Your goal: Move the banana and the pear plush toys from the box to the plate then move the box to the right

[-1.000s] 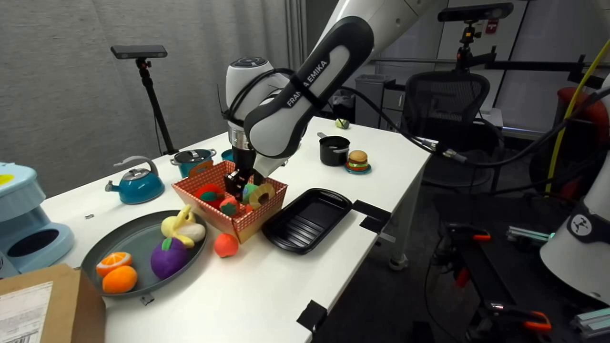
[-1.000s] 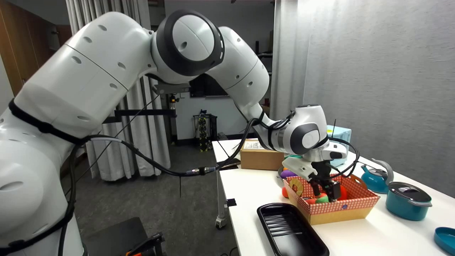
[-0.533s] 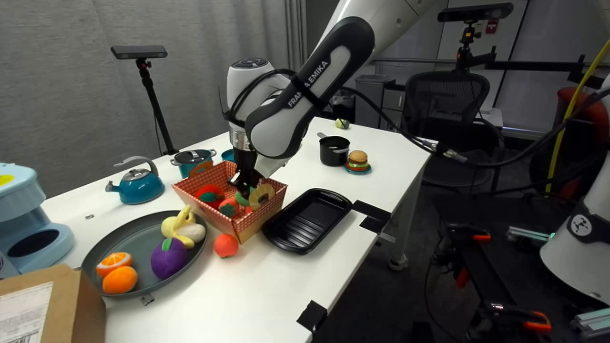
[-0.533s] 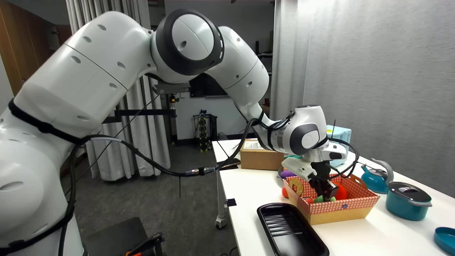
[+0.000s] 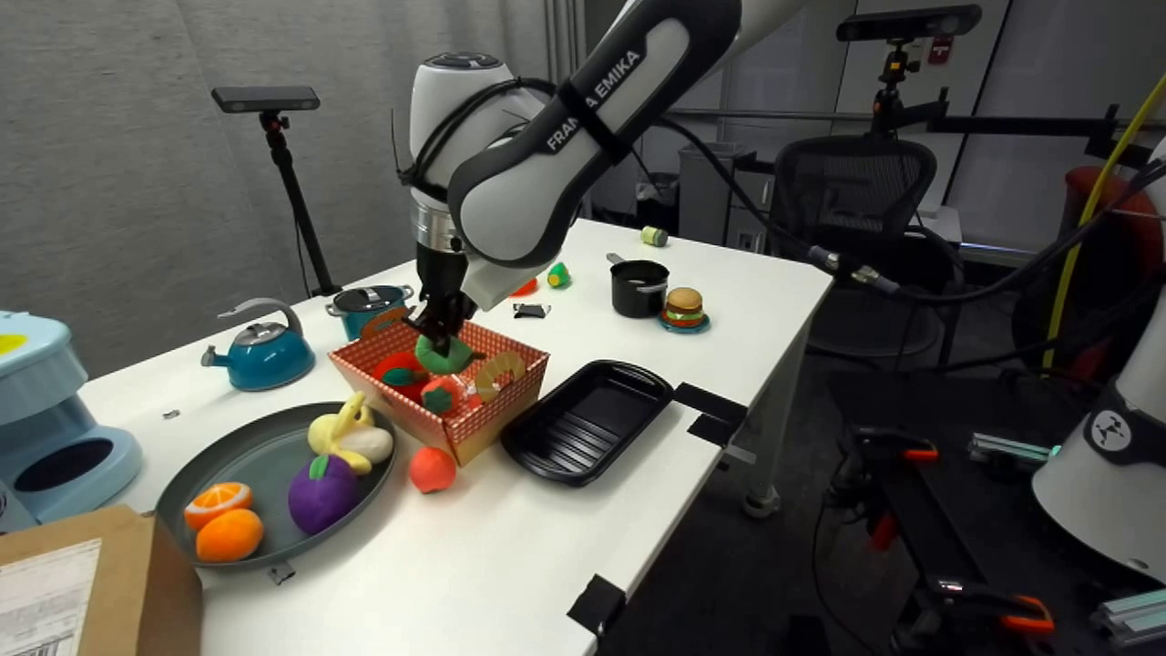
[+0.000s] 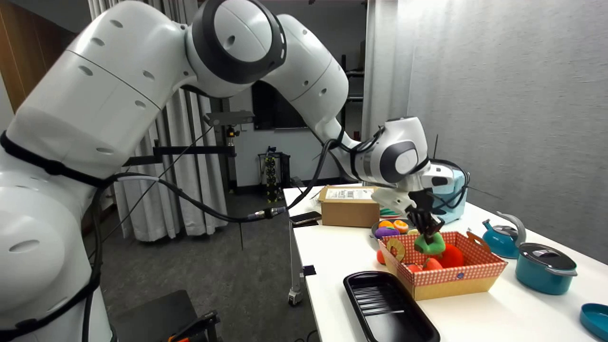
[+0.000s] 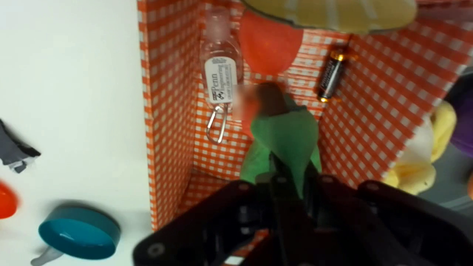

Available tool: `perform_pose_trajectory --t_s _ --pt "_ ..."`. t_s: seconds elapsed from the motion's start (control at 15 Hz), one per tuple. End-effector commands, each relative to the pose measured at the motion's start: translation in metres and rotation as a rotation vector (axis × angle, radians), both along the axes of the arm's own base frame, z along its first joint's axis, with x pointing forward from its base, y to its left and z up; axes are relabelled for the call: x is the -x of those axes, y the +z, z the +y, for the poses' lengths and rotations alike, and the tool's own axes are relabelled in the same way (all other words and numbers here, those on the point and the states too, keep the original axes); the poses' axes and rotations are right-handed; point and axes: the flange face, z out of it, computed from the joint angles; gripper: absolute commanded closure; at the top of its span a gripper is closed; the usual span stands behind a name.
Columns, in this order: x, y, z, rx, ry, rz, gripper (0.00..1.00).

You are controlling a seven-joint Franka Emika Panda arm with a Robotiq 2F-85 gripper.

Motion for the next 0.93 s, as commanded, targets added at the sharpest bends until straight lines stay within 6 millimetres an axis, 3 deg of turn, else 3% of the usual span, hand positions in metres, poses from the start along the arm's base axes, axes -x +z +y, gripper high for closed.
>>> perform_pose_trajectory --t_s 0.0,0.2,0.4,0.67,0.87 --pt "0.003 0.045 0.030 0.004 0.013 -0.083 0.98" --pt "-0.007 0.072 0.058 0.006 0.049 -0.131 0.98" --pt "-0.020 0.081 0.090 0.009 0.100 -0.154 0.98" --pt "-0.042 0.071 0.126 -0.002 0.162 -0.165 0.98" --pt "-0.059 0.055 0.141 -0.001 0.187 -0.163 0.98"
